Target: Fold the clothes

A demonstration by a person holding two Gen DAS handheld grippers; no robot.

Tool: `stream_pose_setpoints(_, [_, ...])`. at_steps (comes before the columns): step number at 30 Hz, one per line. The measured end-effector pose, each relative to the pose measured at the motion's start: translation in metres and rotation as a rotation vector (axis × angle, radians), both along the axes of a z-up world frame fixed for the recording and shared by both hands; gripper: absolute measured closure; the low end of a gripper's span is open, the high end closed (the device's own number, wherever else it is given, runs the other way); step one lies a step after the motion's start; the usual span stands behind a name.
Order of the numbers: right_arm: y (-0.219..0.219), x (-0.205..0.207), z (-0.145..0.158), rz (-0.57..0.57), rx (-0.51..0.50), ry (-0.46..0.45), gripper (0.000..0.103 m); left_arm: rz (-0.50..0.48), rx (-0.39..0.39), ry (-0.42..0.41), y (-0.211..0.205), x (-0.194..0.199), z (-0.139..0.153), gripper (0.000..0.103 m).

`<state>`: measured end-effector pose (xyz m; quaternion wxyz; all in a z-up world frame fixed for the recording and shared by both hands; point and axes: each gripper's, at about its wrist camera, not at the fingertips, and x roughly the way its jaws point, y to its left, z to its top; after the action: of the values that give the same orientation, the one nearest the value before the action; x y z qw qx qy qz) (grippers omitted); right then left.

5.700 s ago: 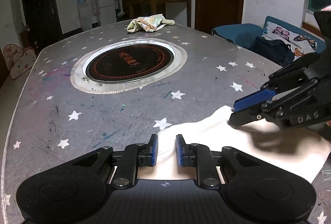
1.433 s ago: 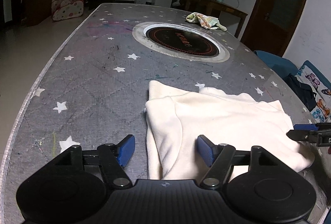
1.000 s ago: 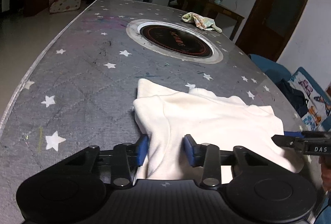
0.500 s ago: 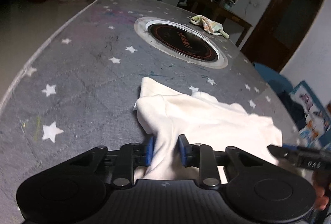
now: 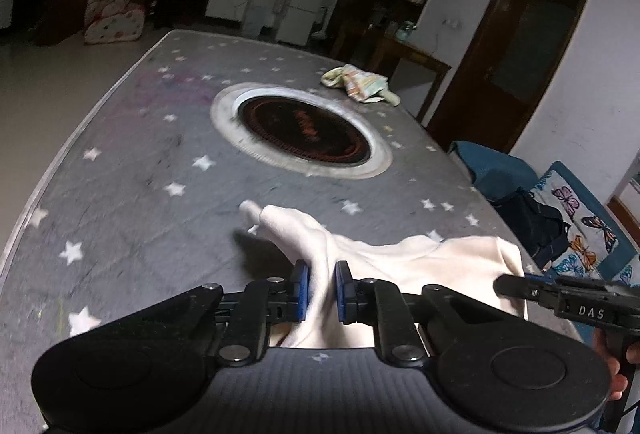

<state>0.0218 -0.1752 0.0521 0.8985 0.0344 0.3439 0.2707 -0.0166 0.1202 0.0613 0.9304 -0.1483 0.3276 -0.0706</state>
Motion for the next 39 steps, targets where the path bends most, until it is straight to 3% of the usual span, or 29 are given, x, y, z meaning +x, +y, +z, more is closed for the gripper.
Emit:
stream_pose_setpoints(25, [-0.061, 0.037, 0.067, -0.121, -0.12, -0.181, 0.089, -0.086, 0.072, -0.068, -0.09, 0.073, 0.046, 0.088])
stream_pose_setpoints(31, [-0.078, 0.055, 0.061, -0.16, -0.13, -0.163, 0.089, -0.097, 0.102, -0.057, -0.113, 0.088, 0.038, 0.088])
stream_pose_setpoints(39, [-0.096, 0.076, 0.028, -0.202, -0.139, -0.094, 0.089, -0.117, 0.124, -0.017, -0.132, 0.105, 0.012, 0.088])
